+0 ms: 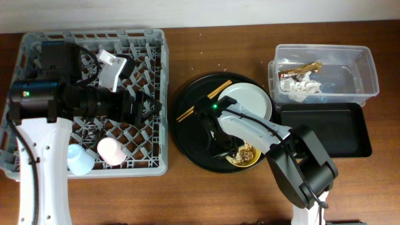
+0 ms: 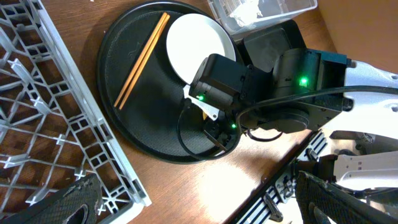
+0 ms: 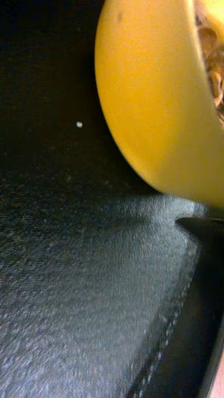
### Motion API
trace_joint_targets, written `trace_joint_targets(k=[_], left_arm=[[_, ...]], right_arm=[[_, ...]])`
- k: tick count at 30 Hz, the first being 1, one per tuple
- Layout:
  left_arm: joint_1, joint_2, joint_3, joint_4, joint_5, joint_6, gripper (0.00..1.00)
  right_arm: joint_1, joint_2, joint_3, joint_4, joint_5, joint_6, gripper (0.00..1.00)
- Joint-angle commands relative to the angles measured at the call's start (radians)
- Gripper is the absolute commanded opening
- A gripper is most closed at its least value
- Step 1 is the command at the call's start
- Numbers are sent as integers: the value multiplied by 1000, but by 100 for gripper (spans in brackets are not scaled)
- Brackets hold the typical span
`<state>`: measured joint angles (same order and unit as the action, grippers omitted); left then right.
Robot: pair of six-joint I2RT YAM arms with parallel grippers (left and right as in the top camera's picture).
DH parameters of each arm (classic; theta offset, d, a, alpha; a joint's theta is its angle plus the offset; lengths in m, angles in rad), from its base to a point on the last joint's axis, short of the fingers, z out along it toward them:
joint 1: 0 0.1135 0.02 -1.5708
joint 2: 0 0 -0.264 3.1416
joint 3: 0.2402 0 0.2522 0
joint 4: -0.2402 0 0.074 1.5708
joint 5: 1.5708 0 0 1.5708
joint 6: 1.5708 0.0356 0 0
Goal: Sort waste into correct bins and load items into the dishwasher rack
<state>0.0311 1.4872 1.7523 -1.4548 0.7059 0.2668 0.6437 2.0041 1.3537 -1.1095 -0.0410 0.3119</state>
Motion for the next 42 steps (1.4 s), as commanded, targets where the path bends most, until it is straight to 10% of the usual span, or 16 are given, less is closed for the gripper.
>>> trace_joint_targets(k=[1,4,8,15,32,40,41,42], left_arm=[[-2,-10,12,2,4,19,99],[-2,-10,12,2,4,19,99],[-2,-10,12,2,4,19,99],[-2,-10,12,2,4,19,99],[-2,-10,12,2,4,19,99],[-2,-10,12,2,4,19,99],[-2,-10,12,2,4,19,99],[-2,-10,12,2,4,19,99]], right_arm=[[-24,5,-2,-3,-6,9,4],[-88,-83,7,-11,-121,2,4],[-573,-449,7,-5,-546,-251,4],[-1099,-402,-282,360,-980,-436,4],[-1212,-377,-388,489,-1441,-556,4],[-1248,-408,-374,521,-1253,-185,4],[-1233,-422,-373,492,-1439,-411,4],[-1235,-421,-368,485,-1101,-155,4]])
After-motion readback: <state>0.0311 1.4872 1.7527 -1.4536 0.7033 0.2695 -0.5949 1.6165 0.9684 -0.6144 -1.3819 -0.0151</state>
